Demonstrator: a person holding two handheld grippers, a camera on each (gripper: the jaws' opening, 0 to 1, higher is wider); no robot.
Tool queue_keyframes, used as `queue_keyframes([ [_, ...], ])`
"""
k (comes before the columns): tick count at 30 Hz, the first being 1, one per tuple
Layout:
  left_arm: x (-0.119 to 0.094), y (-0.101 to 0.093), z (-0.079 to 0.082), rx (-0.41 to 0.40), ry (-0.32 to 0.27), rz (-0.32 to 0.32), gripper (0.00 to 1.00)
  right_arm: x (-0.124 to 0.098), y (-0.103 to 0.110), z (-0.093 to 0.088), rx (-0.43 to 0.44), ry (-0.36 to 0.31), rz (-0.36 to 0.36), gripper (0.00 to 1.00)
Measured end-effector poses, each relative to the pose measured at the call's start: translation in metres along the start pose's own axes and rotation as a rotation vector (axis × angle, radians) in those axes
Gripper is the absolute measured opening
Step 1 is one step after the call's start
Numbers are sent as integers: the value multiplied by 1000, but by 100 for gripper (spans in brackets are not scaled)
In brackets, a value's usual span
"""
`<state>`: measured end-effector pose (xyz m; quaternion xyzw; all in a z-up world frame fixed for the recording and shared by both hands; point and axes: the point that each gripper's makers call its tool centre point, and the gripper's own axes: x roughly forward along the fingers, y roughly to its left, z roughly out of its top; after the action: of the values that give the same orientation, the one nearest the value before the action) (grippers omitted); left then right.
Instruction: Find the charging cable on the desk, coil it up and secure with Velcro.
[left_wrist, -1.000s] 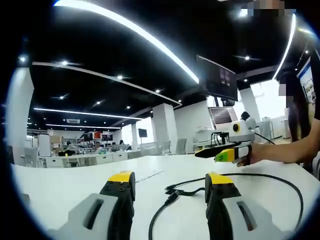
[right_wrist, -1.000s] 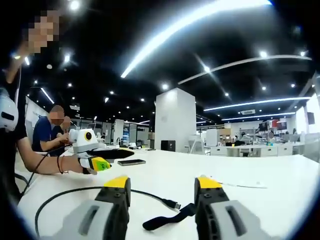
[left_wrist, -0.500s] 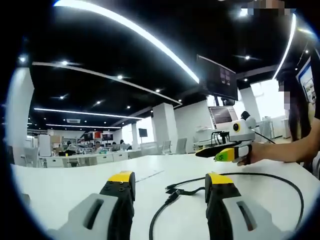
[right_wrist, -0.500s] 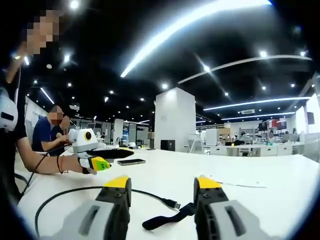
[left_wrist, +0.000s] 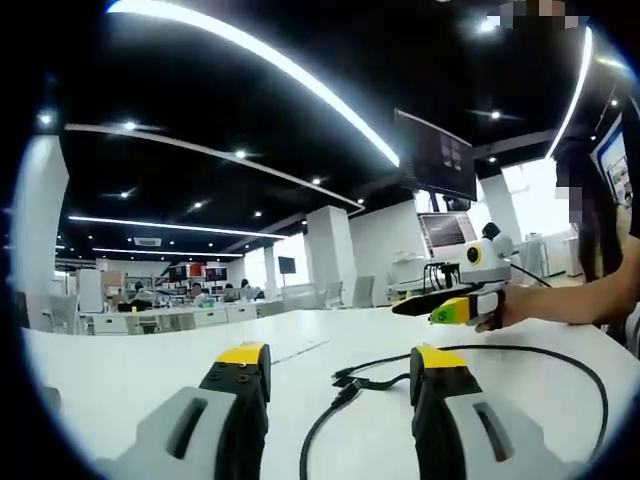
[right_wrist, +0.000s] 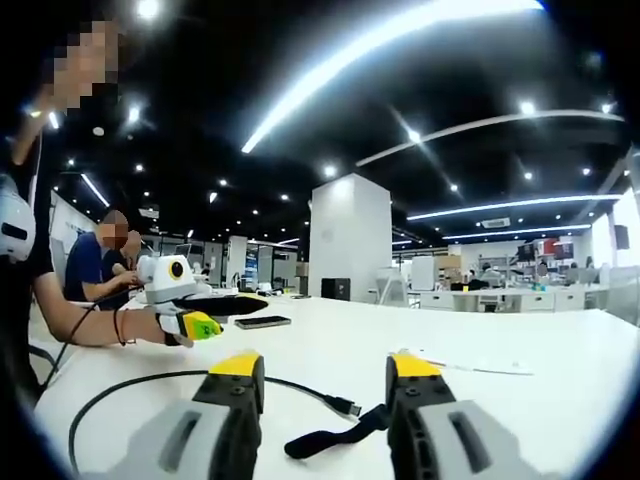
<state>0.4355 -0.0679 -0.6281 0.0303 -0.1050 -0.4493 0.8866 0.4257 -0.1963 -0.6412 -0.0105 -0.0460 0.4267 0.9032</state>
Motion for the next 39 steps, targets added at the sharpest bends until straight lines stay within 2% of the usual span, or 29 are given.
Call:
queue_keyframes([
  [39,-2,2,-3,-4,10,6,55,2,2,-5,-8,15,5,50],
])
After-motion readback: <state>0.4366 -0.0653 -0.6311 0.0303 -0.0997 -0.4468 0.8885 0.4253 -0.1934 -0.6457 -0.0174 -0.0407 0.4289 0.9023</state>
